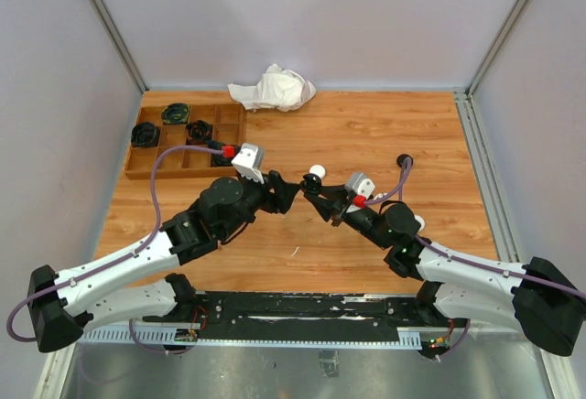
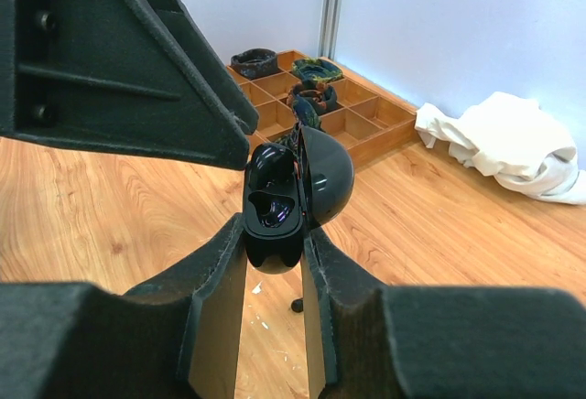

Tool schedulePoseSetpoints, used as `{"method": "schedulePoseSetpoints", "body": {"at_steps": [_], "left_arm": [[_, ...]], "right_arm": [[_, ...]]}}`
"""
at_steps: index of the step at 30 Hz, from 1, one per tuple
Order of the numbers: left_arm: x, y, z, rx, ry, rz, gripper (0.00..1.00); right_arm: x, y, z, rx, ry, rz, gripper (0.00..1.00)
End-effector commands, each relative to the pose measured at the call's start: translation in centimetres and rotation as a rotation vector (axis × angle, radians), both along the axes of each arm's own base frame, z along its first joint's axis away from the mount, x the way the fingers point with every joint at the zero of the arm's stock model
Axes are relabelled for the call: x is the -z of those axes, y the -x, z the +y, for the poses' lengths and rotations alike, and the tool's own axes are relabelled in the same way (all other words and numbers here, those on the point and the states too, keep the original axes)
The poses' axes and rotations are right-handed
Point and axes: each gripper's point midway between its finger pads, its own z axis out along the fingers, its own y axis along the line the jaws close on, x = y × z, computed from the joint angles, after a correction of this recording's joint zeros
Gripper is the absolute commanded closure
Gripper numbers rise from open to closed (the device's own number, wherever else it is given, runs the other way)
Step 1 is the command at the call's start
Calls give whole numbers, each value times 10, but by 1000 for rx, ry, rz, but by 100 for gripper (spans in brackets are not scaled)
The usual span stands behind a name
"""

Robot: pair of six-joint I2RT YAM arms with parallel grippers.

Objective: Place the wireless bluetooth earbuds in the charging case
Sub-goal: Place the earbud in the charging case.

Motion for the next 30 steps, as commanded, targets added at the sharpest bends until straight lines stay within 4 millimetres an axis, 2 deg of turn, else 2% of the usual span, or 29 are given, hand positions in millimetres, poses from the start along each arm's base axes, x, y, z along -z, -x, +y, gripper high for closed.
{"method": "schedulePoseSetpoints", "body": {"at_steps": [1, 12, 15, 20, 23, 30], "left_arm": [[-15, -3, -1, 14, 58, -3, 36], [-35, 20, -9, 159, 135, -37, 35], [-39, 24, -19, 203, 153, -23, 41], [-41, 17, -29, 205, 120, 0, 54], [-32, 9, -30, 173, 79, 30, 60], [-16, 1, -26, 117, 12, 79, 63]], "right_arm": [[-12, 7, 2, -20, -26, -28, 78], [-3, 2, 0, 3, 17, -2, 78], [-1, -1, 1, 10, 28, 6, 78], [1, -3, 3, 16, 41, 13, 78], [4, -4, 3, 21, 57, 14, 78], [9, -7, 4, 29, 106, -5, 78]]}}
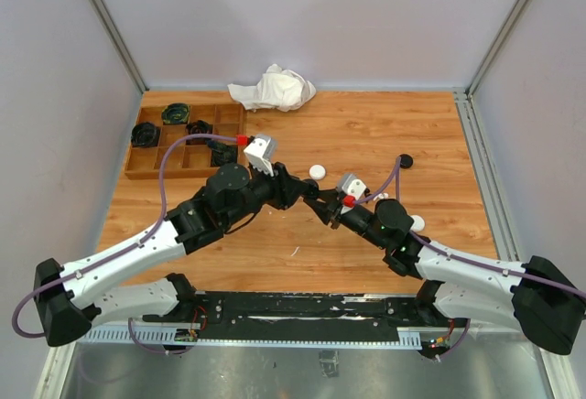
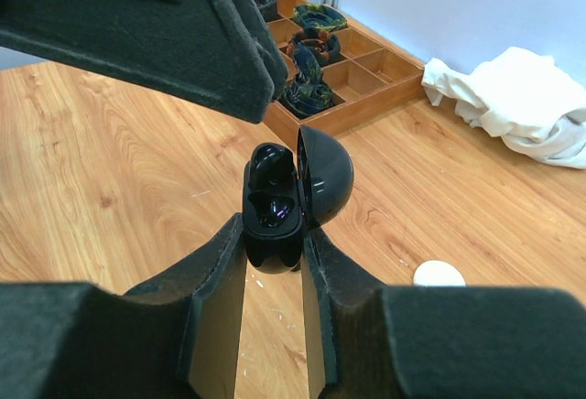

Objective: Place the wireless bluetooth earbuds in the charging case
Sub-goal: Place the earbud in the charging case.

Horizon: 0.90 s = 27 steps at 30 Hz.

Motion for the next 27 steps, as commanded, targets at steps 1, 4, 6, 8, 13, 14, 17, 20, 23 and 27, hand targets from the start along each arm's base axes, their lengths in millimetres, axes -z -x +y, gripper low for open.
{"method": "schedulePoseSetpoints", "body": {"at_steps": [1, 4, 6, 8, 13, 14, 17, 20, 23, 27], "left_arm": [[3, -9, 7, -58, -53, 25, 64], [12, -10, 9, -74, -86, 49, 64], [17, -11, 9, -78, -104, 63, 64], [21, -11, 8, -72, -116, 74, 64], [26, -9, 0, -39, -124, 86, 64], [25, -8, -1, -31, -119, 85, 64], [26, -9, -4, -22, -119, 88, 65], [28, -9, -6, -19, -117, 93, 65], [31, -8, -9, -5, -121, 102, 67], [36, -8, -11, 2, -135, 115, 70]], "right_arm": [[-16, -4, 4, 15, 10, -57, 78], [-15, -7, 2, 29, 35, -70, 79], [-14, -8, 2, 33, 48, -76, 79], [-13, -9, 2, 34, 57, -83, 79], [-13, -8, 3, 31, 73, -95, 79], [-12, -9, 3, 32, 78, -96, 79], [-9, -8, 5, 30, 93, -102, 79], [-7, -6, 7, 24, 109, -115, 79], [-6, -6, 9, 26, 118, -121, 79], [-7, -4, 10, 23, 122, -129, 79]]}}
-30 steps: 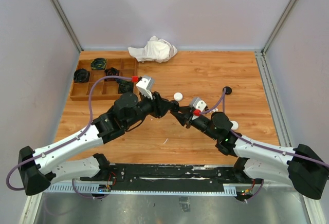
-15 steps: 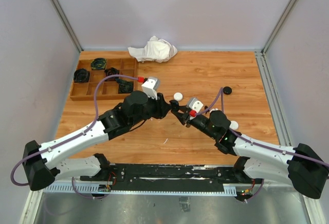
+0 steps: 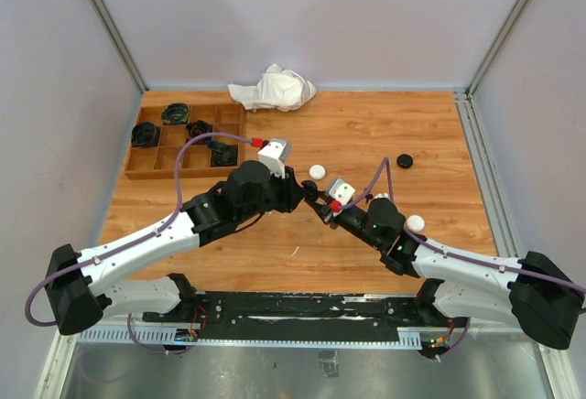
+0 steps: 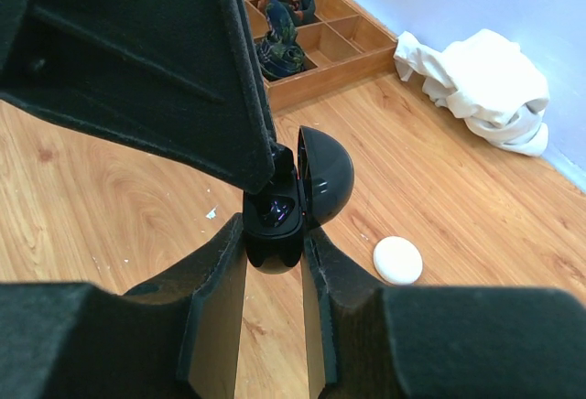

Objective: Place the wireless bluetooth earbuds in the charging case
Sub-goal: Place the earbud in the charging case.

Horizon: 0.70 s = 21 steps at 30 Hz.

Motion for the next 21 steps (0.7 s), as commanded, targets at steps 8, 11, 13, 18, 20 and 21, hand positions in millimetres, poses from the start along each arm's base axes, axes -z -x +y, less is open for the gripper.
{"method": "schedulePoseSetpoints", "body": {"at_steps": [8, 11, 13, 18, 20, 21], "left_arm": [[-13, -4, -8, -3, 56, 1, 68], [-9, -4, -10, 3, 64, 22, 68], [-6, -3, -12, 12, 64, 35, 68], [-2, -1, -9, 9, 52, 55, 70], [0, -1, -7, 4, 42, 60, 72], [0, 0, -6, 1, 40, 61, 74]], "right_arm": [[-23, 9, 14, -45, -18, -78, 79], [-24, 9, 15, -47, -25, -81, 79], [-25, 9, 15, -46, -25, -83, 79], [-25, 8, 13, -35, -24, -89, 79], [-25, 7, 12, -29, -21, -91, 79], [-25, 6, 12, -24, -22, -93, 79]]}}
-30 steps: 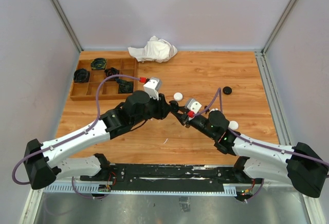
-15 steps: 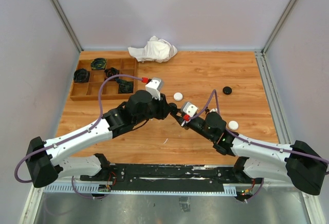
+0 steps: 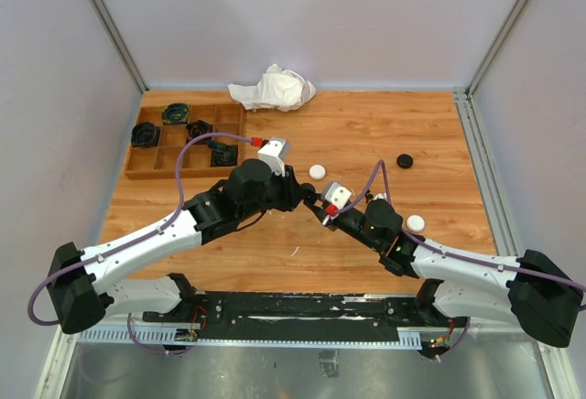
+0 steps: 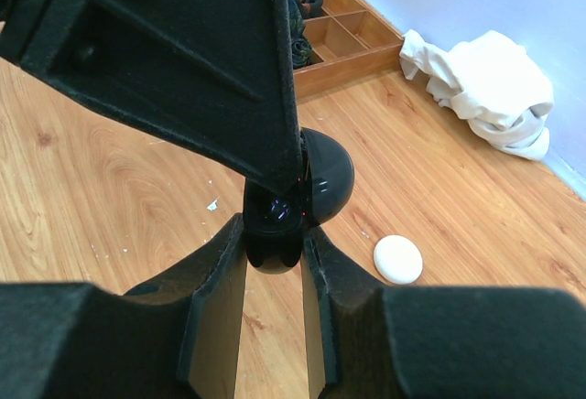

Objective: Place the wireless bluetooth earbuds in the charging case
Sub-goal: Place the earbud in the charging case.

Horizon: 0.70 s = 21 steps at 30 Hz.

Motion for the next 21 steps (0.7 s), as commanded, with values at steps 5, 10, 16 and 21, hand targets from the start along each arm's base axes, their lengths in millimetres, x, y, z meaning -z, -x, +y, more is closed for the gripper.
{"method": "schedulePoseSetpoints", "body": {"at_steps": [5, 10, 16, 21], "left_arm": [[-3, 2, 4, -4, -2, 16, 84], [-13, 1, 8, -12, 1, -15, 90], [-24, -1, 18, -42, -4, -53, 91], [-26, 0, 21, -48, 4, -68, 92]], "right_arm": [[-30, 0, 7, 2, -61, -78, 79], [-24, -4, 6, 22, -52, -71, 79], [-13, -7, 5, 42, -41, -53, 79], [-9, -10, 5, 47, -51, -24, 79]]}}
